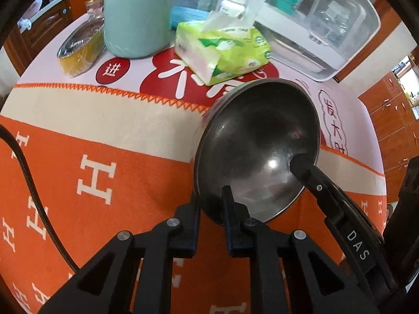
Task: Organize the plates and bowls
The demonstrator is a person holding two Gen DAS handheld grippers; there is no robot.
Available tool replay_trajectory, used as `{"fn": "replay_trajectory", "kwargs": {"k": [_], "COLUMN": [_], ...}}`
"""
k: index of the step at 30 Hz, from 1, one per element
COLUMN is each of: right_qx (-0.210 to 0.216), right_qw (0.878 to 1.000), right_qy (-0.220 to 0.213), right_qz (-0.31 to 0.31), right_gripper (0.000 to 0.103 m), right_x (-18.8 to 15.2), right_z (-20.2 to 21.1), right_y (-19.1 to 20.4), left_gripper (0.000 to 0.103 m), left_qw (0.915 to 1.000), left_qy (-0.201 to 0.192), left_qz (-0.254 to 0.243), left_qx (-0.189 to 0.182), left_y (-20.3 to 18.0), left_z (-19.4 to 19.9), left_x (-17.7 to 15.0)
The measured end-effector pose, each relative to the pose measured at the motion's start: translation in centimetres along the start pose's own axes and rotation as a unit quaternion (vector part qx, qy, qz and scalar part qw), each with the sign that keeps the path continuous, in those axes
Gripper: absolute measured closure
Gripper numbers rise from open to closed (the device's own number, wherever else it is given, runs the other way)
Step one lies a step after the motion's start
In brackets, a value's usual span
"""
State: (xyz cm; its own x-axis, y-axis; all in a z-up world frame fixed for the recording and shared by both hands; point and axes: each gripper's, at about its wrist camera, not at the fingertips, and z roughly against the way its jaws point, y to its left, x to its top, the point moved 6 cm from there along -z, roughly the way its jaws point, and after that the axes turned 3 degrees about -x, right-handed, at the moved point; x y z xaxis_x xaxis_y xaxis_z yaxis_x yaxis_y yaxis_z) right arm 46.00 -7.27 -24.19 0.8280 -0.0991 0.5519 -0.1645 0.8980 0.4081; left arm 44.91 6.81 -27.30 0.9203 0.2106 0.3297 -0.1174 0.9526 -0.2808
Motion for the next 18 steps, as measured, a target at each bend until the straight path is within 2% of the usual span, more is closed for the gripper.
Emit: {"fn": "replay_trajectory", "kwargs": {"k": [8,18], "right_qx": [0.003,0.004], "right_qw": [1.0,0.999], "right_qy": [-0.018,-0.038], "right_qz": [-0.002,-0.003], "right_gripper": [0.098,0.097], "right_x": [0.3,-0.9], "right_z": [3.6,8.8], "right_y": [0.8,1.2], "left_gripper": [0.09,0.09], "left_qw": [0.9998,0.9994], "left_qy": [-0.013,-0.024], "left_qz": [-0.014,-0.026], "left_qx": [0.001,-0.005], "left_y": [-1.7,-3.4], "left_z": [3.6,7.6], "left_x": [-1.1,-3.5]}}
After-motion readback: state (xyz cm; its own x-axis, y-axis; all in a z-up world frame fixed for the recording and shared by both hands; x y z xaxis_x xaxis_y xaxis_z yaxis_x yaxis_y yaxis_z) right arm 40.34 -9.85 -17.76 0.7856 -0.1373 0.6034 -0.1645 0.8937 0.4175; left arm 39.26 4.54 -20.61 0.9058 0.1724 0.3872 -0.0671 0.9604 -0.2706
